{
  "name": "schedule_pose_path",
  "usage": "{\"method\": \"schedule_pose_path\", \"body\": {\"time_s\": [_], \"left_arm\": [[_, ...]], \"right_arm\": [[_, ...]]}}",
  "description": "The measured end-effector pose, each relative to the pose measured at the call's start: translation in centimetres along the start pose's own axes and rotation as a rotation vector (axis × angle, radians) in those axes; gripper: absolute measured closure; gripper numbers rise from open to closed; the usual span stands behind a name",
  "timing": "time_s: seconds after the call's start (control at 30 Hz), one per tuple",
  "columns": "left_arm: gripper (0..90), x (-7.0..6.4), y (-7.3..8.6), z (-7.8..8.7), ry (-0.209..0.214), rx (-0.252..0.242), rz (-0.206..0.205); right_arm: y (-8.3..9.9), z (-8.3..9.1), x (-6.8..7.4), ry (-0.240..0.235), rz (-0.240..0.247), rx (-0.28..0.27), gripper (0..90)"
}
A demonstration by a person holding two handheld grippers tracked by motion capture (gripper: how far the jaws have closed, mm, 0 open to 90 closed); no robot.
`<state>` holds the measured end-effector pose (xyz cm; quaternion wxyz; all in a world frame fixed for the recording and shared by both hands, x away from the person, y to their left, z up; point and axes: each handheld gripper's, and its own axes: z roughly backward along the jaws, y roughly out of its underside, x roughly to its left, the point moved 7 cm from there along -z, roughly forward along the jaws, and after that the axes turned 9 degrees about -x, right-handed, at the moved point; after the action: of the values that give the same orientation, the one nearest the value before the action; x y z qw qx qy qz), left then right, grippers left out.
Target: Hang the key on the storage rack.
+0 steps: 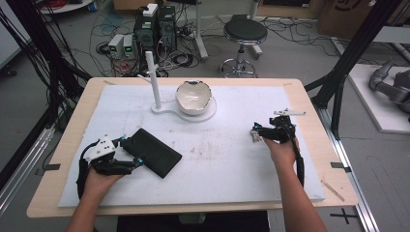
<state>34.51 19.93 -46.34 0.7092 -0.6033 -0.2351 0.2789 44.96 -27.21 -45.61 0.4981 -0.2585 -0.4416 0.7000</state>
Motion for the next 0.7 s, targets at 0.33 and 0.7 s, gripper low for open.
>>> {"method": "schedule_pose_path", "body": {"time_s": [0.33, 0.7], "left_arm": [[17.7, 0.0, 0.0, -0.1, -0.004, 0.002, -0.001], [17.7, 0.1, 0.0, -0.1, -0.009, 0.004, 0.000]], "right_arm": [[1.1, -2.7, -0.6, 0.009, -0.090, 0.058, 45.9], [1.9, -3.2, -0.5, 0.021, -0.108, 0.120, 80.4]]}}
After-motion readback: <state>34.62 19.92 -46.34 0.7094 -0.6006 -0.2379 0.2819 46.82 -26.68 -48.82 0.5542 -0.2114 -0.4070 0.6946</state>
